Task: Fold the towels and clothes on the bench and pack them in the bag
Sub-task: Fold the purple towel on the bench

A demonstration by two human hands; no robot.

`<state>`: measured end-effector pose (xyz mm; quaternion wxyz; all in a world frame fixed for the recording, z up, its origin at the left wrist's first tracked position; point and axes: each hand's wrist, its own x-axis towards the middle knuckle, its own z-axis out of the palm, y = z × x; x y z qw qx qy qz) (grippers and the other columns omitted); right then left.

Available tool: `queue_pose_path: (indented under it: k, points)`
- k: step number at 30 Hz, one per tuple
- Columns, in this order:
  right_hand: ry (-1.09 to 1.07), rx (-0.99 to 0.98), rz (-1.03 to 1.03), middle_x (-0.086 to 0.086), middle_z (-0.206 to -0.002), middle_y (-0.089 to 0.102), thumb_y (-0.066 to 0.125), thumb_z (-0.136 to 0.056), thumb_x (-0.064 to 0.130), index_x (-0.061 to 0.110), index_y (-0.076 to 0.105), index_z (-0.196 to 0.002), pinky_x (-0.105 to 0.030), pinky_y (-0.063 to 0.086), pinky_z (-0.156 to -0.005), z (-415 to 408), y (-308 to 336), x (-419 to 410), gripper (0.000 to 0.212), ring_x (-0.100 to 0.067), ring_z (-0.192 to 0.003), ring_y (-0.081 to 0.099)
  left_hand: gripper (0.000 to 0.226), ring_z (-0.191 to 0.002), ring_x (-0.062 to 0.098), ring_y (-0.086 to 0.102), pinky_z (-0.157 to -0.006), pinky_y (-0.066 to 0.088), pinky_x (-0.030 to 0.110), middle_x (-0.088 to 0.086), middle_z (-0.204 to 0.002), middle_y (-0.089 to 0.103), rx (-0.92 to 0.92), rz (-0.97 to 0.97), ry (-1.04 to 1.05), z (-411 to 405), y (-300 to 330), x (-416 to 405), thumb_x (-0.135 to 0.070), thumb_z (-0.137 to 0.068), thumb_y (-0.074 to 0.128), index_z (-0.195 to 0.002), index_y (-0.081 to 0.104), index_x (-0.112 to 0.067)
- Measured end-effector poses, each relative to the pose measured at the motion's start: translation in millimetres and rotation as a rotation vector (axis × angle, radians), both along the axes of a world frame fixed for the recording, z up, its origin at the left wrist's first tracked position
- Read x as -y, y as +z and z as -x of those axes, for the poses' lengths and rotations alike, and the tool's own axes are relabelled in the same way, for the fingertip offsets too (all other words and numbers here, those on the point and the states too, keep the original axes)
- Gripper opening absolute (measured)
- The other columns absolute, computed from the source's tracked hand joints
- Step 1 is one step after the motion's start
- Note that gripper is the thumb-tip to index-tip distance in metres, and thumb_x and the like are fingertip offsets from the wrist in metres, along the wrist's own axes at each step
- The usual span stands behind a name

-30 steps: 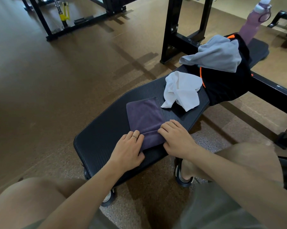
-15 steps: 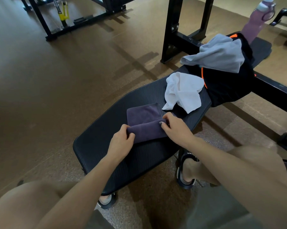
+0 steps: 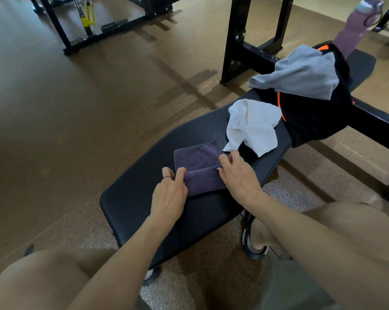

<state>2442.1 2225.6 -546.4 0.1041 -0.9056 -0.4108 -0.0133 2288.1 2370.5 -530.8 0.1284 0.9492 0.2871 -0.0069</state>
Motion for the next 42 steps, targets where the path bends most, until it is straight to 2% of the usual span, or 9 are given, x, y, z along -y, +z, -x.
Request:
queue_pose_path:
  k: [3, 9, 12, 15, 18, 21, 29, 37, 42]
  points:
    - [0.273, 0.309, -0.015, -0.01, -0.091, 0.051, 0.062, -0.093, 0.018, 0.012, 0.052, -0.087, -0.041, 0.044, -0.07, -2.3, 6.8, 1.7, 0.013, -0.031, -0.083, 0.052, 0.035, -0.088, 0.027, 0.051, -0.075, 0.045, 0.037, 0.013, -0.117, 0.049, -0.004, -0.3, -0.251, -3.4, 4.1, -3.0, -0.015, -0.085, 0.067, -0.116, 0.051, -0.017]
    - [0.551, 0.203, 0.182, -0.005, -0.104, 0.054, 0.05, -0.075, 0.036, 0.013, 0.054, -0.1, -0.041, 0.043, -0.09, -8.3, 23.1, 21.0, 0.034, -0.027, -0.097, 0.051, 0.038, -0.095, 0.023, 0.055, -0.083, 0.047, 0.034, 0.004, -0.111, 0.058, 0.066, -0.293, -0.435, -0.8, 3.1, -5.6, -0.042, -0.085, 0.053, -0.111, 0.058, -0.014]
    - [0.502, 0.151, 0.168, -0.004, -0.096, 0.053, 0.049, -0.069, 0.024, 0.015, 0.051, -0.098, -0.04, 0.045, -0.082, -11.5, 21.2, 12.5, 0.03, -0.027, -0.087, 0.053, 0.045, -0.098, 0.025, 0.056, -0.085, 0.049, 0.037, 0.006, -0.114, 0.059, -0.03, -0.306, -0.41, -7.0, 4.8, -6.3, -0.046, -0.08, 0.059, -0.112, 0.057, -0.015]
    - [0.358, -0.092, -0.022, 0.0, -0.087, 0.058, 0.044, -0.073, 0.029, 0.018, 0.052, -0.094, -0.041, 0.046, -0.076, -14.7, 28.1, 7.3, 0.026, -0.026, -0.082, 0.058, 0.024, -0.088, 0.023, 0.06, -0.078, 0.049, 0.036, 0.003, -0.1, 0.063, -0.018, -0.259, -0.381, -16.4, 17.6, -12.7, -0.031, -0.082, 0.059, -0.1, 0.057, -0.016]
    - [0.097, -0.539, -0.171, 0.009, -0.081, 0.061, 0.051, -0.083, 0.029, 0.024, 0.056, -0.1, -0.033, 0.047, -0.069, -19.7, 36.3, 8.1, 0.019, -0.017, -0.077, 0.06, 0.012, -0.081, 0.02, 0.059, -0.073, 0.05, 0.039, -0.004, -0.09, 0.058, 0.037, 0.024, -0.244, -21.4, 28.4, -30.2, -0.03, -0.091, 0.051, -0.093, 0.053, -0.018]
    - [-0.042, -0.745, -0.129, 0.004, -0.091, 0.064, 0.052, -0.091, 0.031, 0.027, 0.055, -0.111, -0.03, 0.048, -0.07, -25.8, 34.4, 4.3, 0.02, -0.014, -0.083, 0.061, 0.013, -0.093, 0.021, 0.058, -0.081, 0.048, 0.038, -0.001, -0.101, 0.056, -0.038, 0.238, -0.19, -27.8, 24.4, -46.9, -0.027, -0.097, 0.046, -0.103, 0.054, -0.018]
    - [-0.211, -0.655, -0.155, -0.003, -0.104, 0.061, 0.051, -0.099, 0.035, 0.014, 0.053, -0.114, -0.035, 0.044, -0.077, -23.8, 17.9, -15.7, 0.026, -0.022, -0.095, 0.057, 0.04, -0.118, 0.027, 0.046, -0.095, 0.047, 0.043, 0.008, -0.13, 0.046, -0.165, 0.157, -0.093, -52.7, 13.4, -51.5, -0.028, -0.096, 0.044, -0.133, 0.051, -0.015]
    - [-0.386, -0.738, -0.226, -0.009, -0.117, 0.06, 0.055, -0.098, 0.038, 0.013, 0.052, -0.121, -0.034, 0.045, -0.083, -1.9, 7.7, -10.8, 0.035, -0.025, -0.107, 0.058, 0.031, -0.089, 0.021, 0.058, -0.072, 0.052, 0.037, 0.005, -0.105, 0.055, -0.382, 0.312, -0.148, -56.4, 18.5, -38.8, -0.035, -0.086, 0.061, -0.107, 0.05, -0.015]
    - [-0.497, -0.774, -0.32, -0.012, -0.128, 0.055, 0.062, -0.094, 0.031, 0.012, 0.047, -0.134, -0.029, 0.04, -0.082, 21.9, 16.7, 9.2, 0.047, -0.028, -0.113, 0.056, 0.015, -0.091, 0.024, 0.062, -0.076, 0.051, 0.038, 0.004, -0.098, 0.064, -0.368, 0.464, -0.213, -39.4, 20.7, -9.9, -0.029, -0.087, 0.056, -0.094, 0.058, -0.016]
